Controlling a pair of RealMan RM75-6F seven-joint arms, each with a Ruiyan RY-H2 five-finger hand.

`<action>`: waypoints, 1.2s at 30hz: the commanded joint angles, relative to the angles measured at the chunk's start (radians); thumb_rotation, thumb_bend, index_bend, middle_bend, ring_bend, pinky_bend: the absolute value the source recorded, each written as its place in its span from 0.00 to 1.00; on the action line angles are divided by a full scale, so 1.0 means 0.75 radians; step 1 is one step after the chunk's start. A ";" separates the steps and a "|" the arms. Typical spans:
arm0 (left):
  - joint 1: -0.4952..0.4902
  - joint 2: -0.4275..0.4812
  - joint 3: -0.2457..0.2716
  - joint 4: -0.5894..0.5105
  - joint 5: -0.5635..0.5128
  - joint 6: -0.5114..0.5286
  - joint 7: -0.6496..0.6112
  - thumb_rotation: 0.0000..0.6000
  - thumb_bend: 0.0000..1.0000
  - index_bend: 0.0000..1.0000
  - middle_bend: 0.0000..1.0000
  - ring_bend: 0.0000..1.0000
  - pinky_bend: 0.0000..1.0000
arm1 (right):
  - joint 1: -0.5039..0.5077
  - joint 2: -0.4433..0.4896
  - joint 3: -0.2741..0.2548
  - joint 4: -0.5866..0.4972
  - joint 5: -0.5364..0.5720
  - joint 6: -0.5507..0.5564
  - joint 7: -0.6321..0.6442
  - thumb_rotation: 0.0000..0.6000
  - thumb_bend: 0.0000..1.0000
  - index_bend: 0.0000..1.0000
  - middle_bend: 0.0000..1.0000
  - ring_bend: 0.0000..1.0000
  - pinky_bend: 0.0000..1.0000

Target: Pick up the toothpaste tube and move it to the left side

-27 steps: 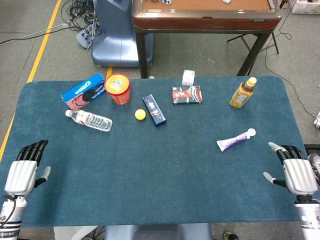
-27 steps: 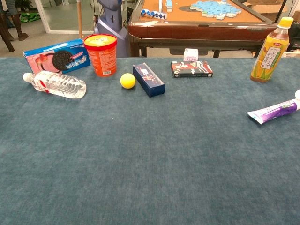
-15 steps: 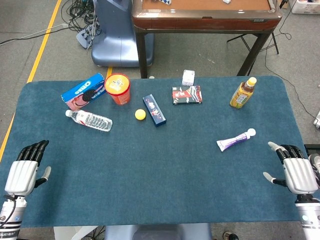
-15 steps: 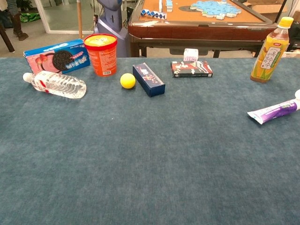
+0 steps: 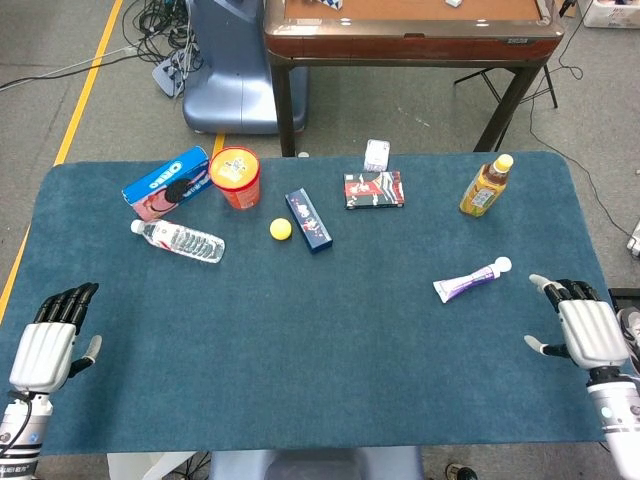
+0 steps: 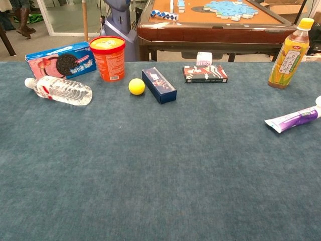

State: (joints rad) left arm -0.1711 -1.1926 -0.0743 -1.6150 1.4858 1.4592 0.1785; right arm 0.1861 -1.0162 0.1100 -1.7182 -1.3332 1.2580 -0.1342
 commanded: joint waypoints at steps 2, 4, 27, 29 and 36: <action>0.009 0.003 0.010 0.002 0.004 0.005 -0.009 1.00 0.36 0.02 0.10 0.11 0.10 | 0.101 0.009 0.057 0.033 0.121 -0.151 -0.021 1.00 0.16 0.19 0.31 0.20 0.16; 0.013 0.004 0.013 0.003 0.007 0.011 -0.014 1.00 0.36 0.02 0.10 0.11 0.10 | 0.134 0.009 0.072 0.056 0.168 -0.205 -0.026 1.00 0.16 0.19 0.31 0.20 0.16; 0.039 -0.003 0.025 0.005 0.008 0.033 -0.031 1.00 0.36 0.02 0.10 0.11 0.10 | 0.516 -0.262 0.089 0.550 0.554 -0.664 -0.220 1.00 0.16 0.19 0.28 0.20 0.16; 0.042 -0.001 0.025 0.004 0.007 0.036 -0.032 1.00 0.36 0.02 0.10 0.11 0.10 | 0.535 -0.298 0.079 0.588 0.519 -0.665 -0.227 1.00 0.16 0.19 0.28 0.20 0.16; 0.054 -0.002 0.027 0.007 0.004 0.046 -0.043 1.00 0.36 0.02 0.09 0.11 0.10 | 0.592 -0.400 0.034 0.698 0.444 -0.637 -0.329 1.00 0.16 0.19 0.28 0.20 0.16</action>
State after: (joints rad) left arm -0.1313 -1.1939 -0.0540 -1.6101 1.4888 1.4935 0.1466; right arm 0.6215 -1.3039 0.1433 -1.2037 -0.9933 0.7724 -0.3680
